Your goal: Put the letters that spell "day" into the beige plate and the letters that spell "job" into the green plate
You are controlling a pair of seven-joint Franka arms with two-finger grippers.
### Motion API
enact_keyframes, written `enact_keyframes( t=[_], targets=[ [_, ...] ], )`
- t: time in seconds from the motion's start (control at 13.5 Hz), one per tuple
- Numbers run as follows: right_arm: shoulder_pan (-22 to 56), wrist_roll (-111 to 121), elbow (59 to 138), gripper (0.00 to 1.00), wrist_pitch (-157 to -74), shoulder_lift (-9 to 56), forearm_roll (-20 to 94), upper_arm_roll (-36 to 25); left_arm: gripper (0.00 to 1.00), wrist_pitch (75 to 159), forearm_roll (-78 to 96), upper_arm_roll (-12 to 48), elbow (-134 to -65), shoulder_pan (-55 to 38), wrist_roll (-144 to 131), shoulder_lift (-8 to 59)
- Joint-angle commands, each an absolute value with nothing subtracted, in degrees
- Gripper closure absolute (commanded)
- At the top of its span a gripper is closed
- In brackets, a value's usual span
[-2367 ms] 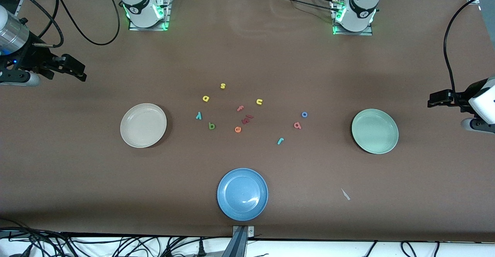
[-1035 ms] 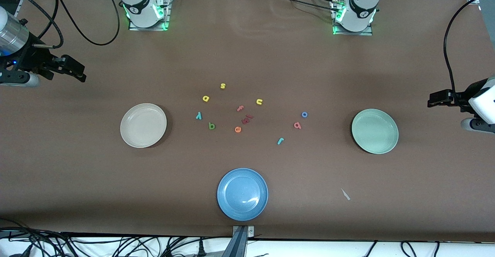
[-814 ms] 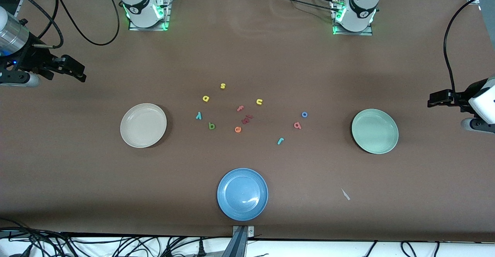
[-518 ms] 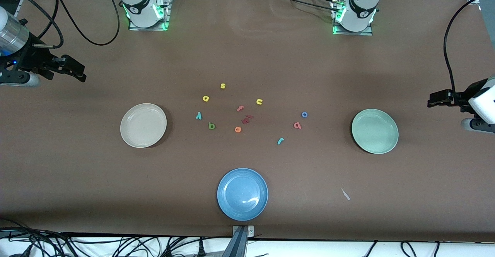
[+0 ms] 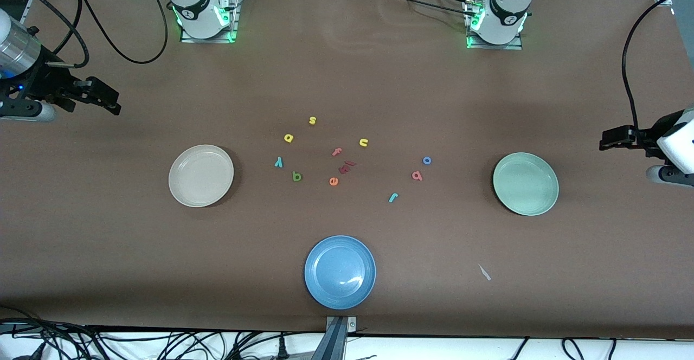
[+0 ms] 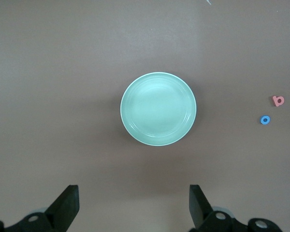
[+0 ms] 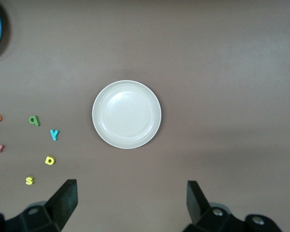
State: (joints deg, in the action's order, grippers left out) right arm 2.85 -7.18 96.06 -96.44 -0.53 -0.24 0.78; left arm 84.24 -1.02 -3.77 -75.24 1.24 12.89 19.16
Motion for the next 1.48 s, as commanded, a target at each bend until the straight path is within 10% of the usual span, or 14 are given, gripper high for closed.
enact_keyframes(
  t=[0.0, 1.41],
  targets=[
    [2.46, -6.68, 95.10, 0.00, -95.89, -0.18, -0.62, 1.23, 0.00, 83.76, 0.44, -4.22, -75.76, 1.32, 14.24, 18.54],
    [2.46, -6.59, 95.10, 0.00, -95.89, -0.26, -0.53, 1.32, 0.00, 83.94, 2.20, -4.22, -75.41, 0.88, 12.04, 19.07]
  ],
)
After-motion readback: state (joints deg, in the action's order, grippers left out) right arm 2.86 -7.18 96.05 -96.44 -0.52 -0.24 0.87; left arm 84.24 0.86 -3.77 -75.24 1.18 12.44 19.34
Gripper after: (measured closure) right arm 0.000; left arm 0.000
